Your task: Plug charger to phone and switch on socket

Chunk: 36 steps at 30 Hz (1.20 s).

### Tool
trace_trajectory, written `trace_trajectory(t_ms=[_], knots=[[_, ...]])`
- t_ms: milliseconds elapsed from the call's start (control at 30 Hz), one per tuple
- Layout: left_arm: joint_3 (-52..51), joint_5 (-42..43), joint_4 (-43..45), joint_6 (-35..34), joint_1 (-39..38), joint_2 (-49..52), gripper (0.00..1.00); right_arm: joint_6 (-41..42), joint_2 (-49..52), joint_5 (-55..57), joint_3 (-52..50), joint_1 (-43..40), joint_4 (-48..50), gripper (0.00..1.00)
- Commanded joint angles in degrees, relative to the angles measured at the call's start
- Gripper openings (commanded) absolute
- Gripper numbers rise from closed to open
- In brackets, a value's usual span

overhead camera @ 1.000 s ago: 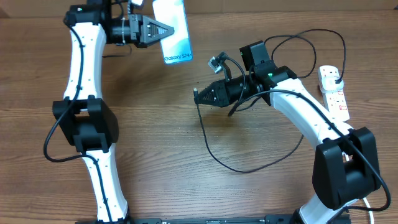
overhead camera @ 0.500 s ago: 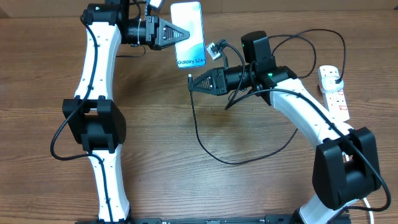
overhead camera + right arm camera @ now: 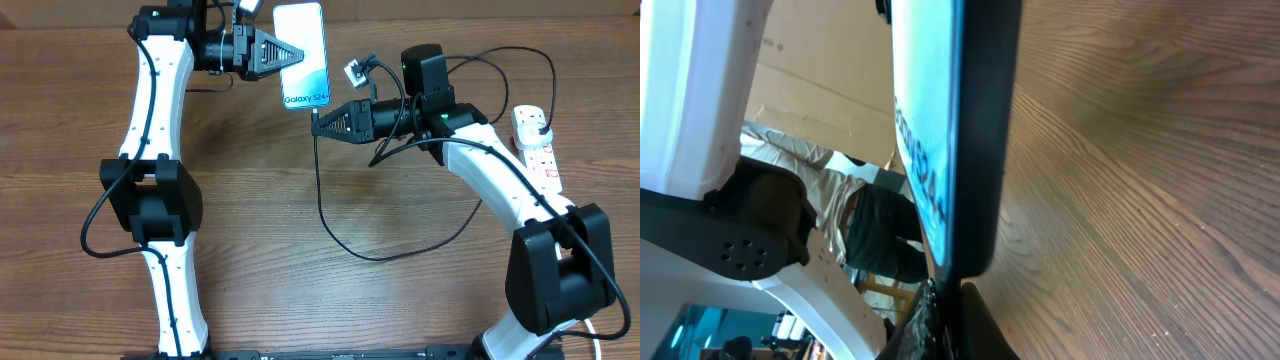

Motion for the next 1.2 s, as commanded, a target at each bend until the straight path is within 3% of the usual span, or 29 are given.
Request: trace_trajectory(t_ms=[0,1167], knots=[[0.7,3.65,0.09,-0.37,-0.33,-2.49,0.04,1.75,-0.72,-1.9,0.31,0.57,1.2,0.04],[0.7,3.65,1.42,-2.16,-1.27,-2.51,0.04,3.45,-0.72,-1.88,0.28,0.52,0.46,0.04]])
